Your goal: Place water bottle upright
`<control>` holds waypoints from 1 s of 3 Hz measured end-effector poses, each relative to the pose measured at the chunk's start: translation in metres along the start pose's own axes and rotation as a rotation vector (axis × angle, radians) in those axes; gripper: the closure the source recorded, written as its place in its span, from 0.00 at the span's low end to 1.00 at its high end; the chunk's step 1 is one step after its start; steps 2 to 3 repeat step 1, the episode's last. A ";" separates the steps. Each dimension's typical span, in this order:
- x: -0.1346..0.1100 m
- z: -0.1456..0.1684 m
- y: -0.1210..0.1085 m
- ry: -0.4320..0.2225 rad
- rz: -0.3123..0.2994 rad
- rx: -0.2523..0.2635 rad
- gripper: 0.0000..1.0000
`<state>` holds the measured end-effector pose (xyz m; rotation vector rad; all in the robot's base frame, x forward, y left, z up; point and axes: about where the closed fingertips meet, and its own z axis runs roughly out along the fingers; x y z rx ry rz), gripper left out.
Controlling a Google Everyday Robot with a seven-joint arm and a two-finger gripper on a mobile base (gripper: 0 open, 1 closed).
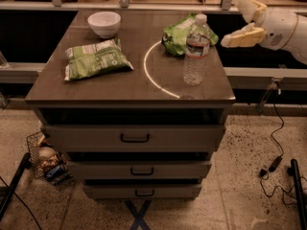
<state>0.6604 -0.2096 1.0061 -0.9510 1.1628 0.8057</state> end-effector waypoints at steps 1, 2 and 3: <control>-0.006 -0.004 -0.003 -0.004 -0.011 0.009 0.00; -0.006 -0.004 -0.003 -0.004 -0.011 0.009 0.00; -0.006 -0.004 -0.003 -0.004 -0.011 0.009 0.00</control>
Offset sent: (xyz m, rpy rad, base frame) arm 0.0000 0.0000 0.0000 0.0000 0.0000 0.0000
